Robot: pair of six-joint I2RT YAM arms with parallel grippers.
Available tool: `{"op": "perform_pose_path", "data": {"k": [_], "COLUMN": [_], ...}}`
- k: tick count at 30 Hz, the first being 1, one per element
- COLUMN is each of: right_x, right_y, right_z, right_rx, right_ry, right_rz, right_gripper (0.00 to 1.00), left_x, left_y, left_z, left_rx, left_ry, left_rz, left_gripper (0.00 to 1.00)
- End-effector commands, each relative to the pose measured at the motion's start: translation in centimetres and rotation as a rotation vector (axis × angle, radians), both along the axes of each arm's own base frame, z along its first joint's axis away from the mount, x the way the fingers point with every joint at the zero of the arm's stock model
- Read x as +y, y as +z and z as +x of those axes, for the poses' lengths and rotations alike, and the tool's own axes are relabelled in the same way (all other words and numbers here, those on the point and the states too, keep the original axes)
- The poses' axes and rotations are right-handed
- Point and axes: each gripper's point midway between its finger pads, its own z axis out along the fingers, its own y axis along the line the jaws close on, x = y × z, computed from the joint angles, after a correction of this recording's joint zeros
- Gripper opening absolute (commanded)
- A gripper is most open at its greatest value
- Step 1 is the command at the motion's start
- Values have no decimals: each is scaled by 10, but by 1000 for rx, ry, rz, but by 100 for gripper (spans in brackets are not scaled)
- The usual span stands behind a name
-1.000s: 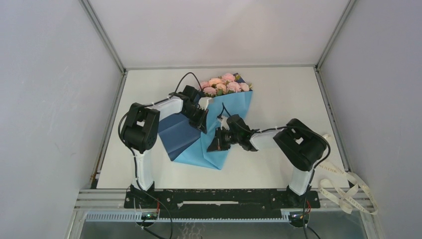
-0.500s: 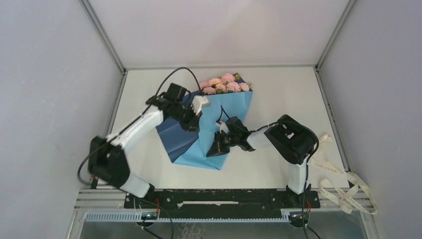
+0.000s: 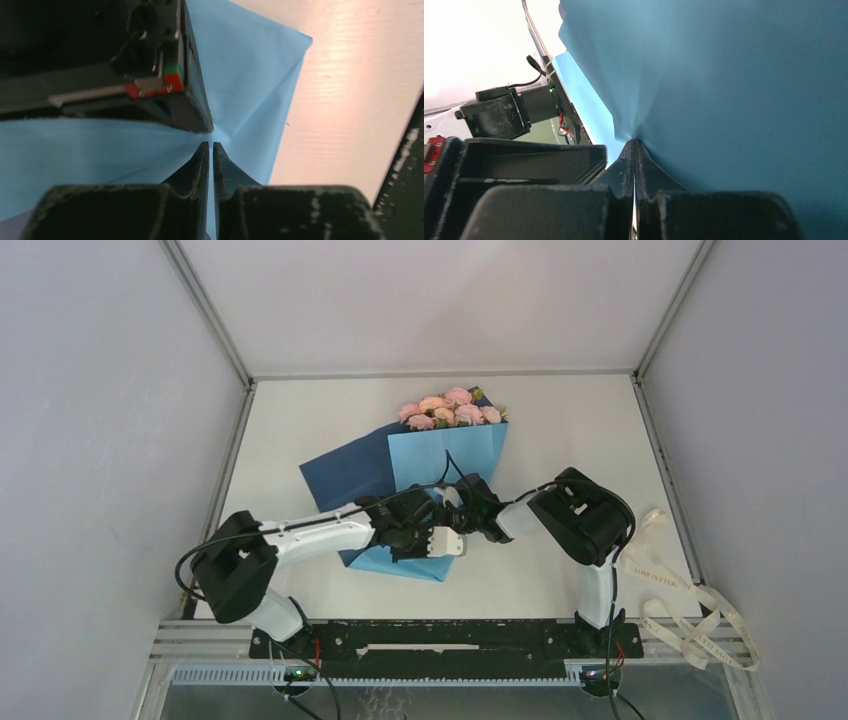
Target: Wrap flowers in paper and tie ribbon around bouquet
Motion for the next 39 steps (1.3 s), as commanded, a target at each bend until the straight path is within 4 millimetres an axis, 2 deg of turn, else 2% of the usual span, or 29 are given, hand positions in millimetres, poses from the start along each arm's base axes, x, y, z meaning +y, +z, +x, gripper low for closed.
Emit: {"op": "perform_pose_path", "data": {"k": [1, 4, 7, 13, 18, 22, 28, 34, 39], "right_x": [-15, -18, -23, -29, -32, -35, -39, -40, -43], "right_y": [-33, -35, -35, -34, -36, -37, -37, -35, -36], "right_z": [6, 6, 7, 8, 8, 9, 11, 12, 12], "right_rx": [0, 0, -1, -10, -11, -8, -15, -24, -24], "right_ry": [-61, -61, -68, -79, -77, -81, -85, -87, -89], "right_rz": [-125, -133, -143, -150, -158, -167, -183, -189, -196], "right_gripper": [0, 0, 0, 0, 0, 0, 0, 0, 0], "left_x": [-5, 10, 25, 71, 104, 108, 127, 139, 142], "left_y": [-20, -42, -53, -65, -69, -61, -47, -45, -42], "left_z": [1, -17, -30, -49, -51, -52, -47, -43, -43], "left_rx": [-85, -99, -62, -10, -36, -34, -75, -63, -75], "left_ry": [-113, -215, -264, -336, -339, -344, -359, -371, -372], "left_rz": [48, 154, 229, 381, 481, 490, 561, 636, 636], "left_gripper": [10, 7, 6, 5, 4, 4, 3, 3, 3]}}
